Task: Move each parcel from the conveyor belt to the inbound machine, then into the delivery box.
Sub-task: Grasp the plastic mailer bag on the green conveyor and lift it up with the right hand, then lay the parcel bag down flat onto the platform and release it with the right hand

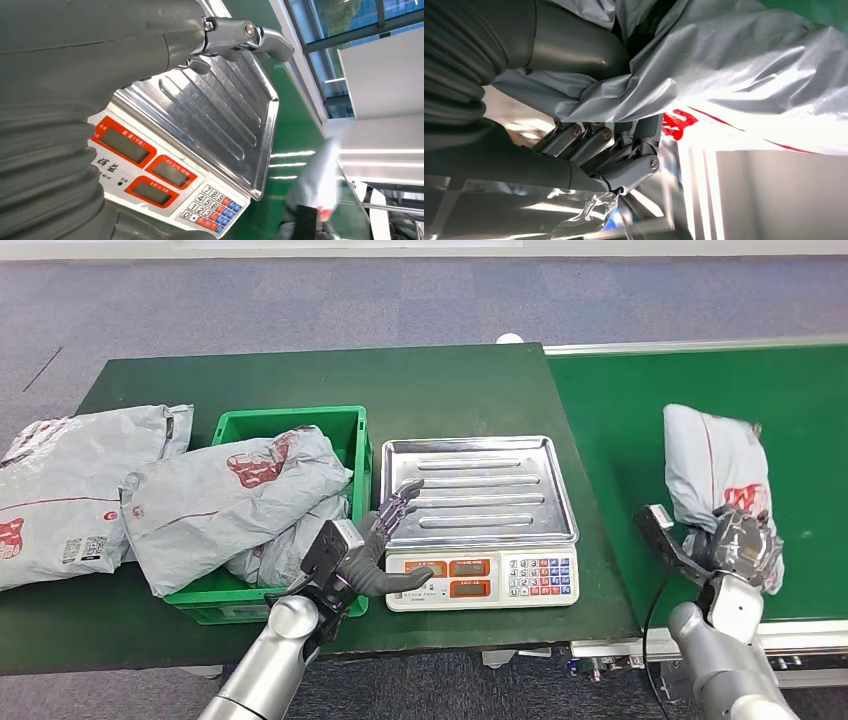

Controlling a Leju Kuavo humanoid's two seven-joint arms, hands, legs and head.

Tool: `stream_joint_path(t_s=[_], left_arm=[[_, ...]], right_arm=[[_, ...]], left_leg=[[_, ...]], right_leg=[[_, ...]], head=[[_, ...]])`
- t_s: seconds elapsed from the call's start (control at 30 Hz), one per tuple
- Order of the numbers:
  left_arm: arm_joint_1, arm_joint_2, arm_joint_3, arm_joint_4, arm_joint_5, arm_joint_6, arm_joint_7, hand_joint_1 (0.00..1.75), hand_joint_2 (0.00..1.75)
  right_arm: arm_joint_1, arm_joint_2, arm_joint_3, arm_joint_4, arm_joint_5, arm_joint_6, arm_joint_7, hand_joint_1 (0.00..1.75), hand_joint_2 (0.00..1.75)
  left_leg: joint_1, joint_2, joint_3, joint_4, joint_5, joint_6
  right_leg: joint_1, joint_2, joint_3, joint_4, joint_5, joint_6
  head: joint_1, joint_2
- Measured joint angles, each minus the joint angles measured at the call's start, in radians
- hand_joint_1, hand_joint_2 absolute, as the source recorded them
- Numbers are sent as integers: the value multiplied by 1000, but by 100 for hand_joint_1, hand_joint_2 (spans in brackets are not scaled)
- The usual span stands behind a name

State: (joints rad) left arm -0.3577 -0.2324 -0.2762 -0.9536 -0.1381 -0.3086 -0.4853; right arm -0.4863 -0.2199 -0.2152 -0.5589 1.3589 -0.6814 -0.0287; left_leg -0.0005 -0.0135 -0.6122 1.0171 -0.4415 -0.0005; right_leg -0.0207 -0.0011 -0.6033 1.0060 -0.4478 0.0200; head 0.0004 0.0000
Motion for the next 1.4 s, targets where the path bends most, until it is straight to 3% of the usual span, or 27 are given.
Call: stream_joint_path(t_s=[0.03,0.17,0.23,0.4,0.6,0.7,0.8,0.97,1.17,1.4], left_arm=[[1,0,0,0,0,0,-1,0,175],[-2,-4,0,4,-5,1,-12,0,175],[-4,-8,0,9,-7,2,-20,0,175],[-8,-9,0,19,-12,2,-29,0,175],[-13,-9,0,25,-16,1,-36,0,175],[-22,-9,0,35,-19,-1,-47,0,175],[-46,-9,0,55,-20,-6,-61,0,175],[-75,-8,0,93,-12,-8,-78,0,175],[-79,0,0,106,-22,-8,-89,0,175],[-79,8,0,109,-31,-11,-89,0,175]], right_arm=[[11,23,-31,-67,-19,-11,-90,175,175],[50,190,-225,-444,-138,-22,-652,175,175],[80,253,-256,-611,-201,-22,-740,175,175],[132,334,-261,-877,-280,-21,-675,175,175],[176,364,-250,-1018,-337,-20,-669,175,175],[216,366,-198,-1061,-362,-20,-669,175,175],[260,366,-102,-1085,-266,-19,-671,175,175],[297,361,43,-1041,-113,-9,-621,175,175],[292,266,250,-825,-73,164,-358,175,175],[281,196,373,-715,-109,291,-303,175,175]], left_leg=[[0,0,0,0,0,0],[1,-2,0,-1,1,-1],[2,-6,0,-1,1,-1],[1,-5,0,0,0,-1],[0,-2,1,0,-1,-1],[0,-1,1,0,-1,-1],[1,0,2,0,-1,-1],[2,0,2,-1,0,-1],[1,-1,1,0,0,-1],[1,-3,1,0,0,-1]], right_leg=[[0,0,0,0,0,0],[1,-1,-2,1,-1,-1],[2,-7,0,1,-2,-2],[1,-5,0,1,-3,-2],[0,-2,0,0,-2,-1],[0,-1,0,0,-2,-1],[1,0,0,0,-2,-1],[2,0,1,0,-2,-1],[1,-1,1,0,-2,-1],[1,-2,0,0,-2,-1]], head=[[0,0],[-1,0],[-1,0],[0,0],[0,0],[0,0],[0,0],[0,0],[0,0],[0,0]])
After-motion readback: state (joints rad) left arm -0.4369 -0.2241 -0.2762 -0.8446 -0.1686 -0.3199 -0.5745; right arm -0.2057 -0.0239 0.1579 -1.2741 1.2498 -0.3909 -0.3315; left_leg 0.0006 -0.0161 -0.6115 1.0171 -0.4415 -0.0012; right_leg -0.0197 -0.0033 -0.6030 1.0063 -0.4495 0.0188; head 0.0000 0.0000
